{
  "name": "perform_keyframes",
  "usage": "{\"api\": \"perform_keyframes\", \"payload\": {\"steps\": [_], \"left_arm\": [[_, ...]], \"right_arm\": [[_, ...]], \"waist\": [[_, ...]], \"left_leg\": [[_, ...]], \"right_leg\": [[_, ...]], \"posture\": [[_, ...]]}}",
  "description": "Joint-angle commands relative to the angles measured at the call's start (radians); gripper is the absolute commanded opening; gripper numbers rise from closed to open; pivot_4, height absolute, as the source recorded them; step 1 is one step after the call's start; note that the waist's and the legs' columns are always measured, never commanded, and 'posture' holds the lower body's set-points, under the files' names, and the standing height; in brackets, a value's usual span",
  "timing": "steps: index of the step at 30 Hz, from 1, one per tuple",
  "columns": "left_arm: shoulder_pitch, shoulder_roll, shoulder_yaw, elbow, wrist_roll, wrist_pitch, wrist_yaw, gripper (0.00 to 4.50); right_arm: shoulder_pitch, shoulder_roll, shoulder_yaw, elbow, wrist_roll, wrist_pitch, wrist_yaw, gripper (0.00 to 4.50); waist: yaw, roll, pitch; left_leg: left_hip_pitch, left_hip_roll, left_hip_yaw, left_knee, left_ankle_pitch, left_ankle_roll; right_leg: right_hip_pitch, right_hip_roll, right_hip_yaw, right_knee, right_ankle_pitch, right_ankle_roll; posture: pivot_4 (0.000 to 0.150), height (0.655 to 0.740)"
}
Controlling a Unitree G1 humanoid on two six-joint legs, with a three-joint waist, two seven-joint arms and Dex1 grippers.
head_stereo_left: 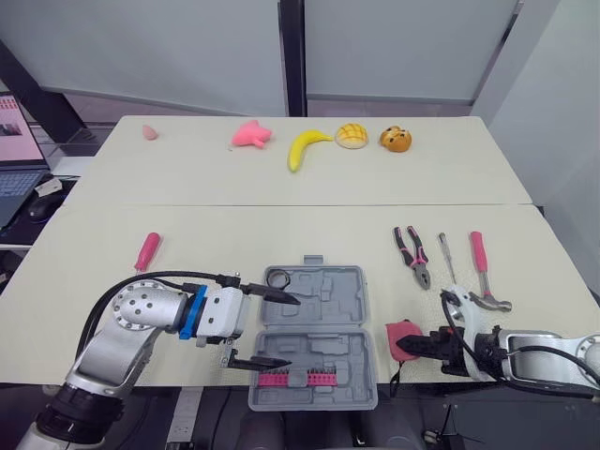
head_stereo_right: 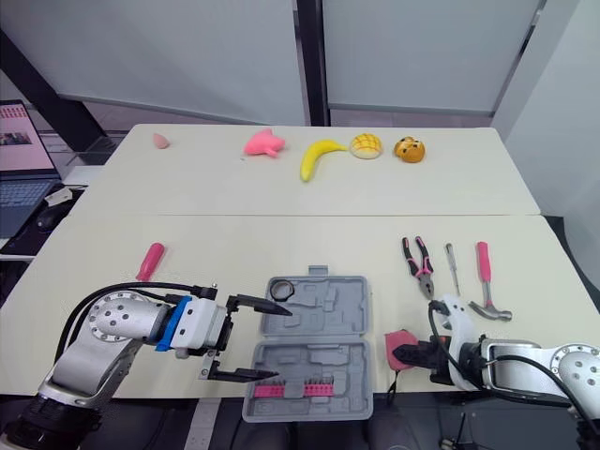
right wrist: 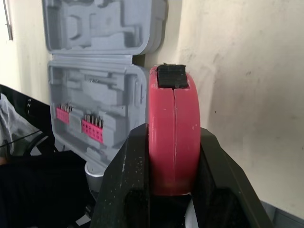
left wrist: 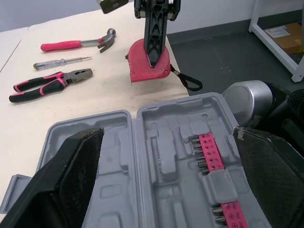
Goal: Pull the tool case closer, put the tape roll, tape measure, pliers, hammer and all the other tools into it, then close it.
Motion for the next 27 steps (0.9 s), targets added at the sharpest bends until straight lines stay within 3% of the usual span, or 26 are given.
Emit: {"api": "perform_keyframes", "payload": {"steps": [1,12,14,20,26,27], "left_arm": [[0.015,-0.015,0.009,-0.022,-0.010,-0.029,0.017,4.50],[0.011,-0.057,-0.004,-0.027,-0.016,-0.037,0.033,4.50],[0.008,-0.061,-0.007,-0.024,-0.012,-0.040,0.033,4.50],[0.002,-0.068,-0.016,-0.021,-0.003,-0.041,0.042,4.50],[0.005,-0.069,-0.014,-0.020,-0.002,-0.036,0.055,4.50],[0.005,-0.069,-0.013,-0.018,-0.002,-0.036,0.055,4.50]], "right_arm": [[-0.018,0.019,0.013,0.030,-0.018,-0.009,-0.001,0.76],[-0.074,0.094,0.028,0.127,-0.075,0.029,0.010,0.76],[-0.078,0.098,0.025,0.135,-0.074,0.035,0.006,1.48],[-0.069,0.077,-0.004,0.145,-0.038,0.042,-0.009,2.78],[0.005,-0.102,-0.113,0.085,0.024,0.101,0.088,4.48],[0.014,-0.124,-0.127,0.077,0.017,0.108,0.115,4.48]], "waist": [[0.001,0.000,0.000],[0.006,0.000,0.000],[0.006,0.000,0.000],[0.007,0.000,0.000],[0.012,0.000,0.000],[0.012,0.000,0.000]], "left_leg": [[0.000,0.000,0.000,0.000,0.000,0.000],[0.000,0.000,0.000,0.000,0.000,0.000],[0.000,0.000,0.000,0.000,0.000,0.000],[0.000,0.000,0.000,0.000,0.000,0.000],[0.000,0.000,0.000,0.000,0.000,0.000],[0.000,0.000,0.000,0.000,0.000,0.000]], "right_leg": [[0.000,0.000,0.000,0.000,0.000,0.000],[0.000,0.000,0.000,0.000,0.000,0.000],[0.000,0.000,0.000,0.000,0.000,0.000],[0.000,0.000,0.000,0.000,0.000,0.000],[0.000,0.000,0.000,0.000,0.000,0.000],[0.000,0.000,0.000,0.000,0.000,0.000]], "posture": [[0.150,0.7400],[0.150,0.7400],[0.150,0.7400],[0.150,0.7400],[0.150,0.7400],[0.150,0.7400]]}}
